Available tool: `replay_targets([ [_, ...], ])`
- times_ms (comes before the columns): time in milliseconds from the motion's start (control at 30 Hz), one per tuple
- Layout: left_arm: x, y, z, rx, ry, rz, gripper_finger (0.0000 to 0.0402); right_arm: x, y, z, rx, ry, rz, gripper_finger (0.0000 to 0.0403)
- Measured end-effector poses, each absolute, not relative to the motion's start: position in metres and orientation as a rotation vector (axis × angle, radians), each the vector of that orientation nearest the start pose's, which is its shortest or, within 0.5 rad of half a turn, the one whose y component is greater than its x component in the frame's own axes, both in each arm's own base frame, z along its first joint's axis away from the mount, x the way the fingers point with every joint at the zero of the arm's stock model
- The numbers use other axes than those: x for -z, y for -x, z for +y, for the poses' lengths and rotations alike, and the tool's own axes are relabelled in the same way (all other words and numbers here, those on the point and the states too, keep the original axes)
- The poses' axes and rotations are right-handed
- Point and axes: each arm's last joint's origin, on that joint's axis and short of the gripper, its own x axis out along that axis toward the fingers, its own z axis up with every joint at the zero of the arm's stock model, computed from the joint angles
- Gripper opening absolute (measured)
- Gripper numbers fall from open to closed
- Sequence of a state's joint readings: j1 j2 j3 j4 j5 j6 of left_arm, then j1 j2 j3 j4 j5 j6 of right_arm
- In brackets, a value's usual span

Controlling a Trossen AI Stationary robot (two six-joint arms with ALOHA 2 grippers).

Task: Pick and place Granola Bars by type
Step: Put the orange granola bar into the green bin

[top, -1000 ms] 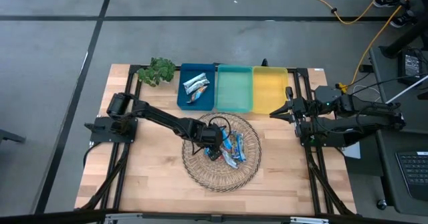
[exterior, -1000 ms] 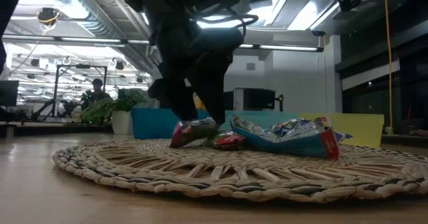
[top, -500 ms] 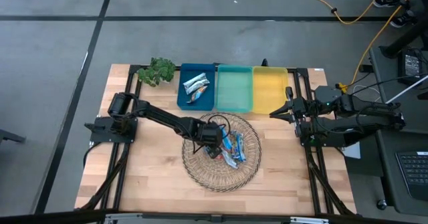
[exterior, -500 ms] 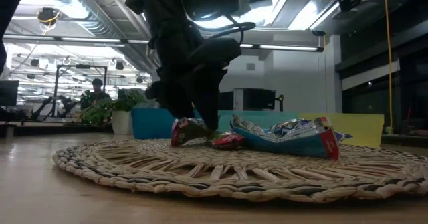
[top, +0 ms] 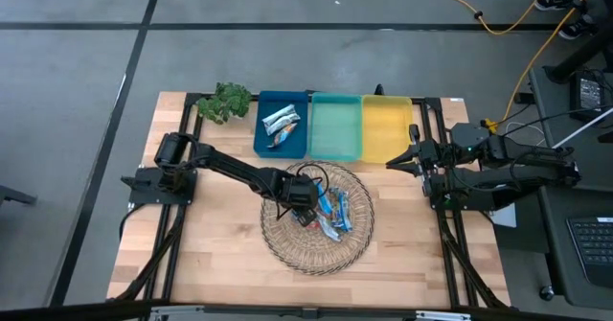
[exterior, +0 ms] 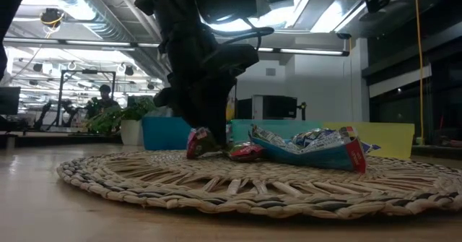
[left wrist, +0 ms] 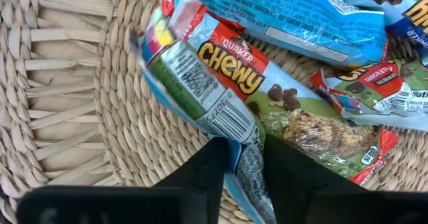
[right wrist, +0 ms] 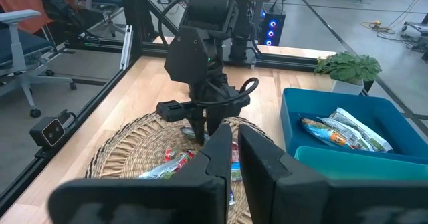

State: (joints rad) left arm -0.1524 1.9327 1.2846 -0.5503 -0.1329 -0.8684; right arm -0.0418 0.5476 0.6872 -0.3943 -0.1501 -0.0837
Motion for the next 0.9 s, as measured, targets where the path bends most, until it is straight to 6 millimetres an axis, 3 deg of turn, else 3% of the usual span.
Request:
replay_targets([
  [433, -0.178, -0.371, -0.054, -0.45, 0.638, 1.098, 0.0056, -0.31, -0.122, -0.001, -0.118, 0.059, 0.249, 0.0032],
  [633, -0.204, -0.361, -0.052, -0.445, 0.628, 1.047, 0.0056, -0.31, -0.122, -0.001, -0.119, 0.059, 0.25, 0.0032],
  [900, -0.255, -0.344, -0.042, -0.437, 0.557, 0.866, 0.0056, -0.31, -0.122, -0.001, -0.117, 0.059, 0.25, 0.0032],
])
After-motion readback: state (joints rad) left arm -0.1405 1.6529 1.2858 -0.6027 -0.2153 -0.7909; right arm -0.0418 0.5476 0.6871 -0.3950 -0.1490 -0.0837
